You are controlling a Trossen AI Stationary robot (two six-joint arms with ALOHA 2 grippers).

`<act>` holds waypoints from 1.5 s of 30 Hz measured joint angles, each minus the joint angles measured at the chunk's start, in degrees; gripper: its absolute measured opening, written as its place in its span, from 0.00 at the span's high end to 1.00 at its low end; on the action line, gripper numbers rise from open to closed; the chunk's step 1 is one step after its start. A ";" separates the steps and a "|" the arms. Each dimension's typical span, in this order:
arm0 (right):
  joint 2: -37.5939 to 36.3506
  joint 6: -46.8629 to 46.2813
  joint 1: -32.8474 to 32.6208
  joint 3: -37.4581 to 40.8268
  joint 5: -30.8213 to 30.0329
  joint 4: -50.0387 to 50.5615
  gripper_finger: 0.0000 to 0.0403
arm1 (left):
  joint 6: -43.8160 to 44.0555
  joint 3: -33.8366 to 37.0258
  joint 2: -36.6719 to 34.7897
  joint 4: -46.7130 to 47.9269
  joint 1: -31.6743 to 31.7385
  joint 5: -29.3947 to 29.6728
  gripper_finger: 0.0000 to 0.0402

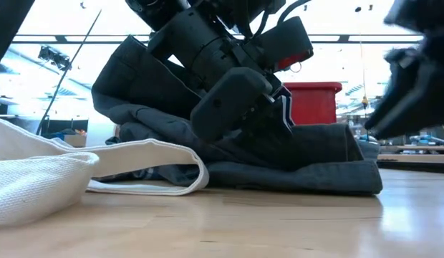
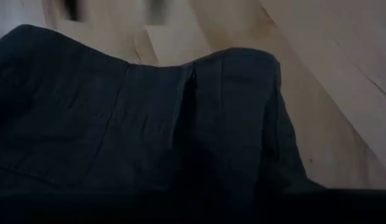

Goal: Fold Laundry from Bin
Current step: Fold the gray short

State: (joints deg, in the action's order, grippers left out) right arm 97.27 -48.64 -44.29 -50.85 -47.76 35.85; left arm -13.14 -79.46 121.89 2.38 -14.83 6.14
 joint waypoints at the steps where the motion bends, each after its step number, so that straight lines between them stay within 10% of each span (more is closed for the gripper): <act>1: 0.01 -4.43 -0.15 0.02 0.54 5.08 0.55 | 0.02 0.00 0.00 0.11 -0.02 -0.01 0.68; 12: -0.21 -14.37 0.10 5.41 -0.59 13.89 0.55 | 0.01 0.00 0.00 0.58 -0.02 0.01 0.63; 29: -0.21 5.44 9.51 19.70 -11.85 -26.92 0.47 | 1.68 0.02 0.00 0.38 -0.13 0.12 0.60; 38: -2.27 -36.88 15.22 24.54 -6.67 -19.49 0.69 | 2.12 0.03 0.00 1.86 -0.57 0.40 0.60; 45: -6.16 -42.71 12.16 30.58 -7.83 -27.73 0.73 | 2.03 0.04 0.00 2.15 -0.58 0.19 0.60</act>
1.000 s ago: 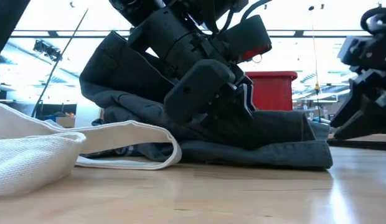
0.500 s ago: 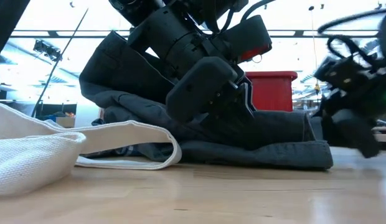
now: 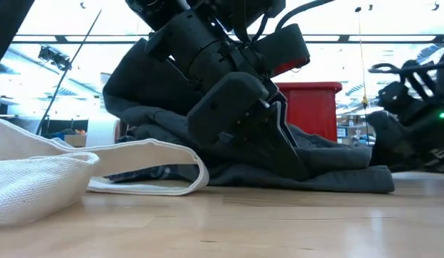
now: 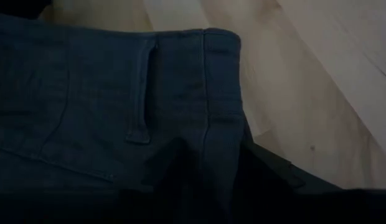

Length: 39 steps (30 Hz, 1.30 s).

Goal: Fold Laundry from Bin
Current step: Fold the gray short

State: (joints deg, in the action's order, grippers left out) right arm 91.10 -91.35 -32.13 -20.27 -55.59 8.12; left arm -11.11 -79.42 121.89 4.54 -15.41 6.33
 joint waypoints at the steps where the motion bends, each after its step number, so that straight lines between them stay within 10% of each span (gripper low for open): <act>1: -1.00 0.01 -0.25 0.42 0.41 0.04 0.73 | 0.00 0.00 0.00 0.00 -0.03 -0.01 0.60; 22: -16.81 27.70 4.15 0.15 19.59 6.99 0.67 | -6.03 -2.54 -7.25 5.72 -5.00 5.40 0.47; 31: -17.67 18.55 3.47 -11.96 31.05 27.21 0.58 | -4.82 -2.73 -13.22 18.99 5.18 9.44 0.49; 35: -16.56 18.93 1.23 -19.25 29.27 33.74 0.59 | -1.54 -2.71 -12.35 22.51 11.25 2.80 0.51; 39: -14.75 29.48 -1.38 -23.00 15.16 27.71 0.59 | -0.81 -2.62 -12.11 19.63 12.16 -3.86 0.52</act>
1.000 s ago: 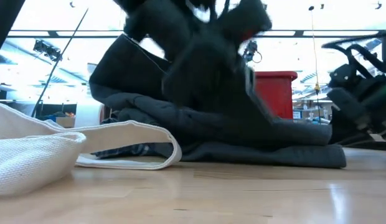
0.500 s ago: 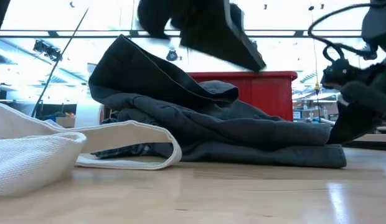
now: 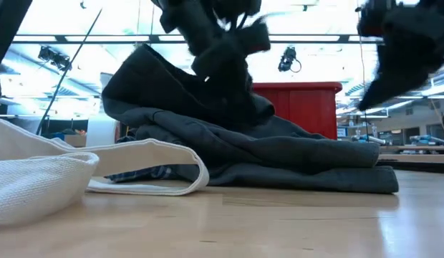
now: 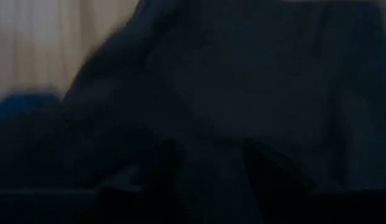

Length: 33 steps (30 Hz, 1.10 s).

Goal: Fold Laundry from Bin
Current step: Fold the gray short

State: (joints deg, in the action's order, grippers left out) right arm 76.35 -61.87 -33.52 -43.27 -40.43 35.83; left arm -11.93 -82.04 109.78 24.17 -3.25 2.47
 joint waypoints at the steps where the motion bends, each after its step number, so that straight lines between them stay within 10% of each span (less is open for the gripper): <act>1: 0.76 2.93 -0.28 0.03 -3.32 -2.64 0.59 | -0.75 -0.13 0.00 -0.99 -0.35 0.24 0.53; 16: 24.22 5.56 6.73 1.18 2.72 -19.37 0.59 | -3.67 -0.09 0.10 11.60 6.58 24.47 0.54; 33: 21.82 2.87 4.18 1.42 7.36 -15.90 0.59 | -7.44 -0.04 -21.99 24.70 11.32 34.04 0.54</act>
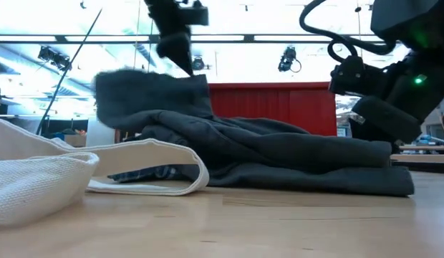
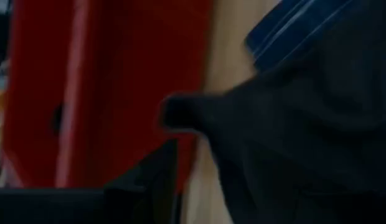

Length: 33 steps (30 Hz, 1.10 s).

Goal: Fold Laundry from Bin
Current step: Fold the gray short

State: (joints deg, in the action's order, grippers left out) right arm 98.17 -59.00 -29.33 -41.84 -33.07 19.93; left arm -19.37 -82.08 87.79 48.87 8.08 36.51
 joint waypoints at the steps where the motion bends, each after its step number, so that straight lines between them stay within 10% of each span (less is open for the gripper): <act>1: 0.00 -0.64 -0.10 -0.02 0.14 0.17 0.59 | 0.75 0.00 -1.47 1.41 0.33 0.02 0.54; 5: 0.00 -1.36 -0.58 0.00 0.12 0.45 0.59 | 4.56 0.00 -6.19 2.64 -0.36 -2.88 0.54; 11: -1.64 -1.19 -0.56 0.03 0.02 0.73 0.59 | 10.86 -0.07 -5.78 -5.34 -5.69 -22.34 0.54; 21: -6.58 1.43 -1.49 0.20 -4.39 1.31 0.59 | 10.27 0.00 13.56 -9.36 -18.70 -24.69 0.54; 33: -18.67 0.15 -6.38 0.07 -13.88 5.13 0.59 | 8.05 0.00 27.92 -38.60 -28.20 -16.76 0.54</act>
State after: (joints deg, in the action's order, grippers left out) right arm 79.50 -58.85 -35.71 -41.78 -46.95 25.06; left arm -11.31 -82.08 115.71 10.27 -20.12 19.75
